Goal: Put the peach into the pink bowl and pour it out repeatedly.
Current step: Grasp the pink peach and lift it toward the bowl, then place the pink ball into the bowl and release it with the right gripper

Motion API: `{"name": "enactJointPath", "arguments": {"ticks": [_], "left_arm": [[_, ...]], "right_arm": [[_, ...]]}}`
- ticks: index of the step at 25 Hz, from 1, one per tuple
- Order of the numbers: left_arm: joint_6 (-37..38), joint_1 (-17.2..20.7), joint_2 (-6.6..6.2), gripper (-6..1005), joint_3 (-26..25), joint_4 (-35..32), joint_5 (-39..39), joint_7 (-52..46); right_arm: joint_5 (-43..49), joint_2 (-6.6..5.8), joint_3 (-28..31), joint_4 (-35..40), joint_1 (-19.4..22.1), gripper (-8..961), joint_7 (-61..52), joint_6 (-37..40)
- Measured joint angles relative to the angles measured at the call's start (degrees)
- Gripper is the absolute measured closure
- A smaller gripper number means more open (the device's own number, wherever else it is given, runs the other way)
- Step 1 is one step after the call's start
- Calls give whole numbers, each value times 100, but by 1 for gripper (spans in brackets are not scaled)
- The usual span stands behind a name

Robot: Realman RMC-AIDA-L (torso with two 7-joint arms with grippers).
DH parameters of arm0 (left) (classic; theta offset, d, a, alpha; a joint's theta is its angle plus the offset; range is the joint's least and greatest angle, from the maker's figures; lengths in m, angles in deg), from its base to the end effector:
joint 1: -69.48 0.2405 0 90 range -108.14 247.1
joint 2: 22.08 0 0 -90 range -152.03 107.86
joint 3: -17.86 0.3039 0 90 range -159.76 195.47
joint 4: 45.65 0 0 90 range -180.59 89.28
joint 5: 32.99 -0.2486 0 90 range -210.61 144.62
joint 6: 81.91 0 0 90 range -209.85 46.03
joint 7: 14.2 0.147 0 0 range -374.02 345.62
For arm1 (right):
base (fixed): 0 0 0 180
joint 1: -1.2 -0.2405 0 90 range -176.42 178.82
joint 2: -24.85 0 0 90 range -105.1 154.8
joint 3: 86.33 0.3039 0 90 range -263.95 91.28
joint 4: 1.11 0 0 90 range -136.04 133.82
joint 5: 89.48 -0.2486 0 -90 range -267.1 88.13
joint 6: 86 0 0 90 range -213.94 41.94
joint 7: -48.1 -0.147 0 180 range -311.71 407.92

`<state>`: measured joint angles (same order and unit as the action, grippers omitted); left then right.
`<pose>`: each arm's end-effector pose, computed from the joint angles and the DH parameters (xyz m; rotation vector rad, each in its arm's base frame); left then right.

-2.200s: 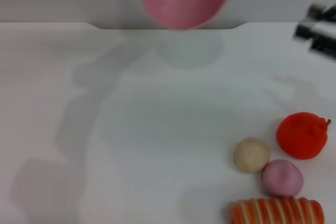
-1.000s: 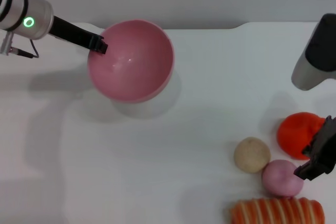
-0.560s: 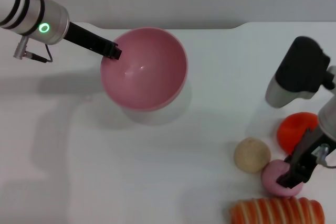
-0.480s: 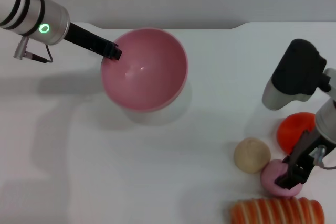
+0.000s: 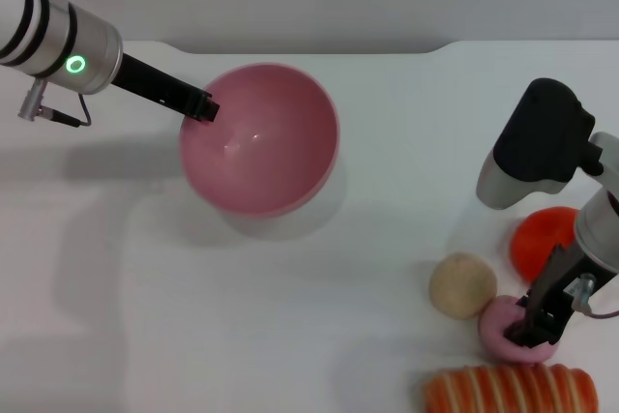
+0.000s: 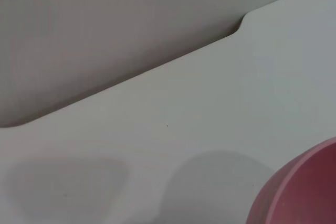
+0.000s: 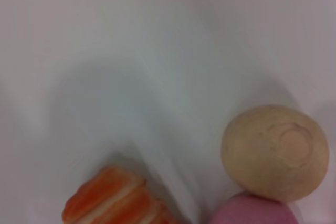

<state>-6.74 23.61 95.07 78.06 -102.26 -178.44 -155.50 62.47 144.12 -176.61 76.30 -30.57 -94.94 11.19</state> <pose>-0.2143 0.4960 0.0003 -2.4488 -1.0746 0.1188 0.2235 0.3693 -0.0547 -2.7291 0.7932 -0.8873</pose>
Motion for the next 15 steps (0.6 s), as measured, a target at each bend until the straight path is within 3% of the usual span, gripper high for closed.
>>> {"name": "enactJointPath", "arguments": {"ticks": [6,15], "left_arm": [[10,10,2,955,0,0,-2,65],[15,-43,9,955,51,0,-1,86]], "right_arm": [[0,4,-31,154,16,639,-28,73],[-9,-3,454,1852,-176,887,-76,1276]]}}
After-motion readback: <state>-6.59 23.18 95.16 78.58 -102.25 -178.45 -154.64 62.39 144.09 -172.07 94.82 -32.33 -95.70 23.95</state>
